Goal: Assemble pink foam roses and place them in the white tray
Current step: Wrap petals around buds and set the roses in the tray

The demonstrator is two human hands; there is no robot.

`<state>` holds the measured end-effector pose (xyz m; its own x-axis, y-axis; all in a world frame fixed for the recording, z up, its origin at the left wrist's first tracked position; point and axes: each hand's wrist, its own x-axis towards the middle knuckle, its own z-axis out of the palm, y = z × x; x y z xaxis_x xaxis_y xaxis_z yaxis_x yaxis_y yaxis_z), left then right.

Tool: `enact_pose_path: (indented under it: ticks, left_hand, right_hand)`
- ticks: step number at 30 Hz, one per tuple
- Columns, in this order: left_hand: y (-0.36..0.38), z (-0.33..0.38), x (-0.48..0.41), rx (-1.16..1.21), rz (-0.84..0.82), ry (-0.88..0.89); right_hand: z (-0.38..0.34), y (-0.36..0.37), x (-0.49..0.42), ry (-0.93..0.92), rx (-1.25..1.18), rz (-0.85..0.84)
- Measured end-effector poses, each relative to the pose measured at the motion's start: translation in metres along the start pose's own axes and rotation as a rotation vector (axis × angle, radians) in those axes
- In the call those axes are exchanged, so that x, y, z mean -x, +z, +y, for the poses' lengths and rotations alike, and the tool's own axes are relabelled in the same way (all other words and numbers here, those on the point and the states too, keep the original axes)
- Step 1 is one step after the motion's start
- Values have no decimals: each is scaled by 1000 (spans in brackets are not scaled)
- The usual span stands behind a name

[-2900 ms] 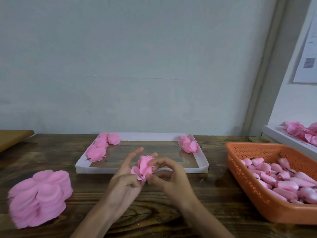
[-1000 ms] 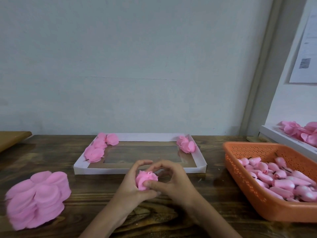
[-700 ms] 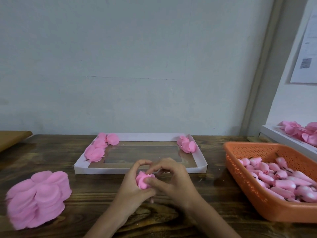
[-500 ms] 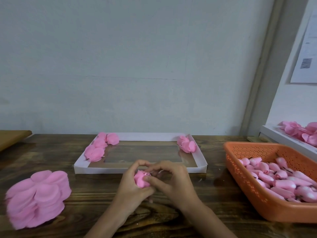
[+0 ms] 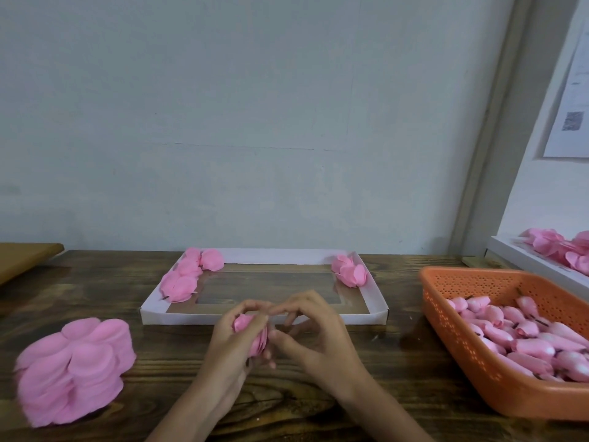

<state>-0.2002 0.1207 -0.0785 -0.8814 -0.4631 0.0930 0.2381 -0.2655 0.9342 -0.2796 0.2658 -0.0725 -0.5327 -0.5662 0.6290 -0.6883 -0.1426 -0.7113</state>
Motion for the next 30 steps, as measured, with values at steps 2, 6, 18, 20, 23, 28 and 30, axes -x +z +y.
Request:
enact_pose_path:
  ticks: [2,6,18,20,23,28,30]
  left_hand:
    - [2,0,1,38,28,-10]
    - [5,5,4,35,50,-1]
    - [11,7,10,6,39,45]
    - [10,8,10,-2,25,72]
    - [8,7,10,6,22,105]
    - [4,4,6,34,48,98]
    - [1,3,5,3,17,78]
  right_hand:
    - [-1,1,0,-7,19,30]
    - [-3,2,1,-36,111,29]
    - [-8,17,11,107,234,39]
    - [-9,20,12,127,189,56]
    - [-9,24,16,92,199,67]
    - [-11,25,17,-63,309,-4]
    - [-11,22,14,-60,270,-58]
